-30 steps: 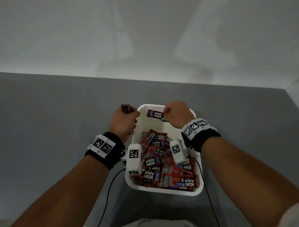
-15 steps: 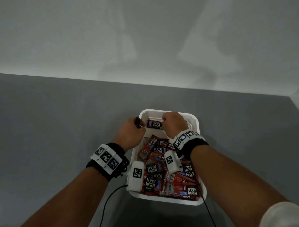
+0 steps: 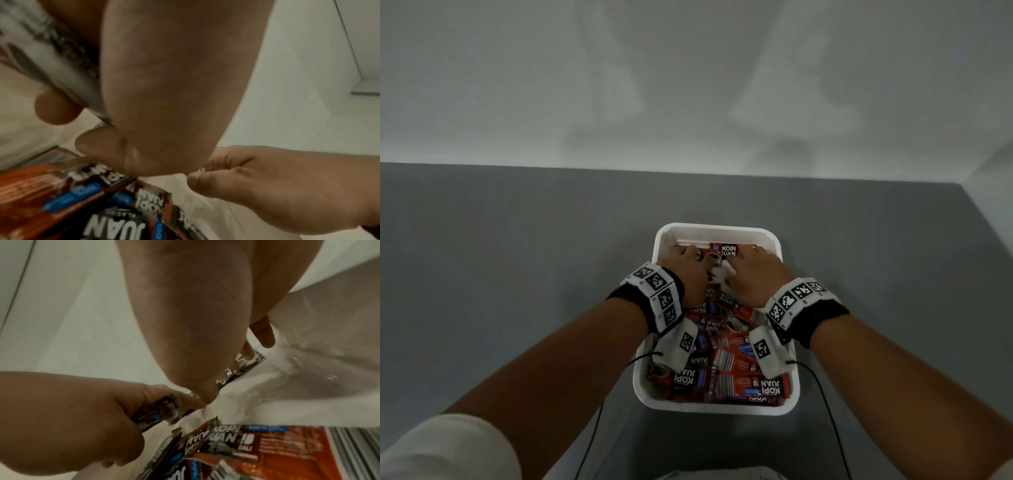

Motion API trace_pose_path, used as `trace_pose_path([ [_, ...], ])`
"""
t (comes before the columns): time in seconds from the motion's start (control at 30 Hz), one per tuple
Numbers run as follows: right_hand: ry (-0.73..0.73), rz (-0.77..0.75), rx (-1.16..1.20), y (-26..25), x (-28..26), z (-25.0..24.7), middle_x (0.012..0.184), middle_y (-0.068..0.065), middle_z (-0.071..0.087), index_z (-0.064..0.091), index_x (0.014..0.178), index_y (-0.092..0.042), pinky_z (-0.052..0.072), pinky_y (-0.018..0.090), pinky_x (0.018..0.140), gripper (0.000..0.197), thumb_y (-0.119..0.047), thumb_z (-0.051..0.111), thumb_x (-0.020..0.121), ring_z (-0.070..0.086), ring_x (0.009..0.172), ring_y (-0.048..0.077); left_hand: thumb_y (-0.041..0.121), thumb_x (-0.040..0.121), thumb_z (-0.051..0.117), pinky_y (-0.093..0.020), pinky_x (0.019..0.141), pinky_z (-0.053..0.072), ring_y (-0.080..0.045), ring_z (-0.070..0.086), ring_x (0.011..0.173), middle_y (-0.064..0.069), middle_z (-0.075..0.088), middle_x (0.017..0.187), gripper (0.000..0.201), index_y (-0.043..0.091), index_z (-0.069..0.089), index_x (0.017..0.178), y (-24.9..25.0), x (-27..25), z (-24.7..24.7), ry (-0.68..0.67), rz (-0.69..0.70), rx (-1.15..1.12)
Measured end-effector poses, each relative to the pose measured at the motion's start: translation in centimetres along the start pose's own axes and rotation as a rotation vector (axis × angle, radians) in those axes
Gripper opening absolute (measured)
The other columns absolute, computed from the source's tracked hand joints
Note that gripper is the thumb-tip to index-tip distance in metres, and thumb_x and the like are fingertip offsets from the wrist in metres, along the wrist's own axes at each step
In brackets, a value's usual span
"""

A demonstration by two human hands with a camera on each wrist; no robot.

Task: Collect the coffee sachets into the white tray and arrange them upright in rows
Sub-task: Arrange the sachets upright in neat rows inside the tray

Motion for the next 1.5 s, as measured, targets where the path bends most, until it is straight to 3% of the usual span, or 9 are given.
trace_pose_path([
  [0.1, 0.015, 0.009, 0.017, 0.2, 0.2, 0.4, 0.138, 0.008, 0.048, 0.056, 0.132, -0.018, 0.04, 0.046, 0.106, 0.049, -0.051, 0.046, 0.097, 0.043, 0.13, 0.03, 0.049, 0.096, 0.051, -0.05, 0.121, 0.018, -0.041, 0.02, 0.147, -0.017, 0.024, 0.158, 0.078, 0.024, 0.016, 0.161, -0.2, 0.1, 0.3, -0.012, -0.017, 0.034],
  [0.3, 0.093, 0.03, -0.02, 0.1, 0.6, 0.9, 0.141, 0.006, 0.048, 0.054, 0.138, -0.02, 0.042, 0.043, 0.103, 0.055, -0.054, 0.048, 0.096, 0.045, 0.131, 0.028, 0.037, 0.093, 0.058, -0.051, 0.12, 0.023, -0.041, 0.024, 0.143, -0.012, 0.027, 0.153, 0.075, 0.024, 0.024, 0.158, -0.7, 0.4, 0.5, 0.024, -0.061, -0.035],
  [0.43, 0.111, 0.031, -0.025, 0.2, 0.6, 1.0, 0.138, 0.006, 0.05, 0.055, 0.137, -0.019, 0.043, 0.042, 0.1, 0.053, -0.051, 0.051, 0.095, 0.047, 0.128, 0.028, 0.042, 0.09, 0.062, -0.05, 0.123, 0.022, -0.038, 0.028, 0.141, -0.008, 0.029, 0.151, 0.076, 0.027, 0.029, 0.156, -0.8, 1.2, 0.7, 0.07, -0.069, -0.057],
  [0.63, 0.113, 0.04, 0.011, 0.3, 0.3, 0.8, 0.132, 0.007, 0.052, 0.059, 0.128, -0.017, 0.044, 0.042, 0.101, 0.047, -0.049, 0.051, 0.095, 0.048, 0.124, 0.028, 0.045, 0.09, 0.06, -0.052, 0.123, 0.019, -0.039, 0.026, 0.143, -0.011, 0.03, 0.151, 0.085, 0.029, 0.015, 0.16, -1.0, 1.6, 0.9, 0.109, -0.06, -0.032],
  [0.8, 0.109, 0.065, 0.021, 0.4, 0.3, 0.7, 0.132, 0.007, 0.052, 0.061, 0.123, -0.015, 0.045, 0.043, 0.101, 0.05, -0.054, 0.051, 0.093, 0.05, 0.123, 0.027, 0.052, 0.09, 0.061, -0.054, 0.123, 0.02, -0.042, 0.025, 0.143, -0.012, 0.029, 0.154, 0.088, 0.031, 0.013, 0.161, -0.9, 1.9, 1.1, 0.116, -0.044, -0.008],
  [1.0, 0.112, 0.074, -0.009, 0.7, 0.2, 0.8, 0.135, 0.008, 0.051, 0.061, 0.124, -0.013, 0.044, 0.043, 0.102, 0.057, -0.06, 0.051, 0.093, 0.051, 0.123, 0.028, 0.049, 0.09, 0.058, -0.053, 0.124, 0.014, -0.039, 0.031, 0.142, -0.012, 0.032, 0.154, 0.086, 0.027, 0.014, 0.16, -0.6, 2.7, 1.2, 0.133, -0.017, 0.026],
  [1.17, 0.131, 0.073, 0.008, 0.8, 0.0, 0.6, 0.135, 0.008, 0.051, 0.063, 0.124, -0.013, 0.044, 0.042, 0.103, 0.056, -0.059, 0.051, 0.093, 0.05, 0.124, 0.027, 0.05, 0.088, 0.058, -0.052, 0.123, 0.018, -0.037, 0.032, 0.143, -0.012, 0.032, 0.155, 0.092, 0.022, 0.01, 0.161, -0.6, 3.0, 1.4, 0.176, -0.05, 0.025],
  [1.37, 0.15, 0.06, 0.019, 0.6, -0.1, 0.4, 0.132, 0.009, 0.052, 0.058, 0.127, -0.014, 0.045, 0.043, 0.101, 0.053, -0.054, 0.051, 0.093, 0.051, 0.123, 0.028, 0.054, 0.065, 0.035, -0.055, 0.119, 0.022, -0.037, 0.032, 0.14, -0.007, 0.035, 0.154, 0.096, 0.028, 0.021, 0.157, -0.6, 3.9, 1.4, 0.209, -0.034, 0.107],
  [1.5, 0.146, 0.058, -0.003, 0.6, -0.2, 0.6, 0.135, 0.009, 0.051, 0.056, 0.131, -0.019, 0.046, 0.045, 0.102, 0.05, -0.049, 0.052, 0.092, 0.05, 0.123, 0.029, 0.058, 0.069, 0.036, -0.057, 0.12, 0.019, -0.036, 0.031, 0.142, -0.005, 0.033, 0.156, 0.094, 0.024, 0.022, 0.156, -0.6, 4.3, 1.7, 0.212, -0.029, 0.116],
])
Point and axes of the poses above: each hand's wrist, its own x-axis towards the middle knuckle, its own z-axis out of the palm, y = z × x, the point moved 7 cm from there along x, towards the middle knuckle
